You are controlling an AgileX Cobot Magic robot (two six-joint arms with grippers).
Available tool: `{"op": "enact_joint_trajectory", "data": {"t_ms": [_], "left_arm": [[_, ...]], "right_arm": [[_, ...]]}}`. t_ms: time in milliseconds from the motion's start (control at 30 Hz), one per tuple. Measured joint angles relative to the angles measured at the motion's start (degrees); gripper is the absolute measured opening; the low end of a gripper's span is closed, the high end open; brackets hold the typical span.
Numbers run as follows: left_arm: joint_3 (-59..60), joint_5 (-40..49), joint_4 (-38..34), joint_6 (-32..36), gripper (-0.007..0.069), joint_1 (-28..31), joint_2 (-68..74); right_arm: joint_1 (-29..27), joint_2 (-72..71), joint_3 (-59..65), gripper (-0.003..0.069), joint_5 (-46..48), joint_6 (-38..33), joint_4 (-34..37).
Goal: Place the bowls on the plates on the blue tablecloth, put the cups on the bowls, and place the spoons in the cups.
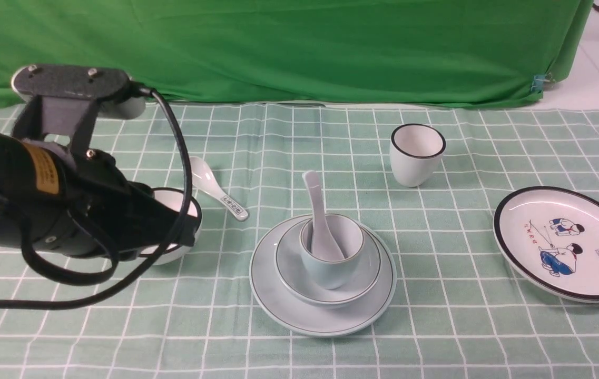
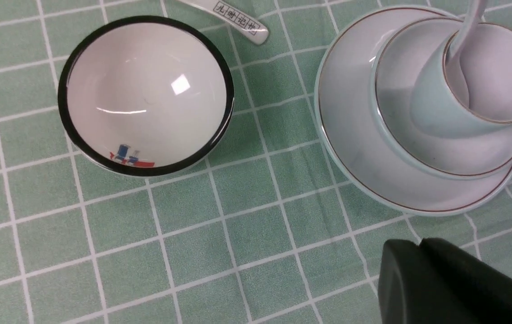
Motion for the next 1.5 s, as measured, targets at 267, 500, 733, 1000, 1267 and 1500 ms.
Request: {"op": "enact_joint_trajectory", "data": {"t_ms": [267,500,733,1000,1267,1500], "left_arm": [[5.0,-5.4,-0.3,0.0,0.0008,0.0,-4.6],[20.6,-18.3,-0.8,-1.8,0.0008,0.0,-22.6],[33.0,-28.5,0.4,-2.4,0.0008,0.0,-42.5],[38.0,-31.9,1.1,-2.4,0.0009,0.0,-55.1],[38.3,-31.8,1.1,-1.4,0.0009,0.0,-55.9],[38.9,-32.2,0.7,2.1,0.0009,0.4,-56.5]], "right_arm": [[-7.4,-32.6,26.9,0.0023,-27.0,5.8,-0.8],[-7.4,-48.5,44.5,0.0048,-48.8,8.8,-0.8],[-7.4,-47.1,45.0,0.011,-51.8,8.8,-0.8],[-7.4,-47.1,45.0,0.0133,-52.2,8.8,-0.8],[-7.4,-47.1,45.0,0.0158,-52.3,8.8,-0.8],[-7.4,-47.1,45.0,0.0165,-52.3,8.8,-0.8]]}}
